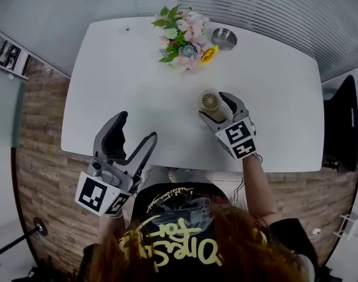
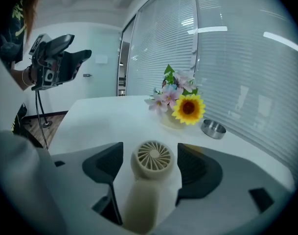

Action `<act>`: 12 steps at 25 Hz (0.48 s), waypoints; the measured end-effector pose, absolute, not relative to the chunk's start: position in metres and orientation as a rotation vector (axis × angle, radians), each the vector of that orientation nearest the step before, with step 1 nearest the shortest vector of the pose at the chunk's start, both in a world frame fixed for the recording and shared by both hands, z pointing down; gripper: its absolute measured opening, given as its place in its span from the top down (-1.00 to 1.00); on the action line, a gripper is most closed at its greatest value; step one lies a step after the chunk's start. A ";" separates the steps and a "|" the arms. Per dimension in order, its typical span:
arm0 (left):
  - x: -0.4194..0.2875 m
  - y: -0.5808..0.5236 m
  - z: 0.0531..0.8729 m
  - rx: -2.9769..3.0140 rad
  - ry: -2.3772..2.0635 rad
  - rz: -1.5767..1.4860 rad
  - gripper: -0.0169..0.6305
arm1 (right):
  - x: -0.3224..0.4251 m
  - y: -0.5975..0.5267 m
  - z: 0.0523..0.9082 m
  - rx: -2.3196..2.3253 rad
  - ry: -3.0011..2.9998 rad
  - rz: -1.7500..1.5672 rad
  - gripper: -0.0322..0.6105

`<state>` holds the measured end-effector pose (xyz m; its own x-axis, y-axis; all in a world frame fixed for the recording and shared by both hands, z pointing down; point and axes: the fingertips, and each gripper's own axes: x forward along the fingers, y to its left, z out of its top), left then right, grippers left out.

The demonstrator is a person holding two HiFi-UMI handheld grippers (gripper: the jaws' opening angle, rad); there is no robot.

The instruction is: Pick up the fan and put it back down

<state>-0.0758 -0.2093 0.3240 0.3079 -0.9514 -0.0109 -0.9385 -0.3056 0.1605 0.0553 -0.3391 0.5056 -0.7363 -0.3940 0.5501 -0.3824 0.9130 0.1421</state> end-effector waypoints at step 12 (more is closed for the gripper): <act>-0.081 -0.194 0.323 2.378 -1.885 -0.132 0.02 | 0.051 -0.347 0.540 0.567 -2.409 0.006 -0.12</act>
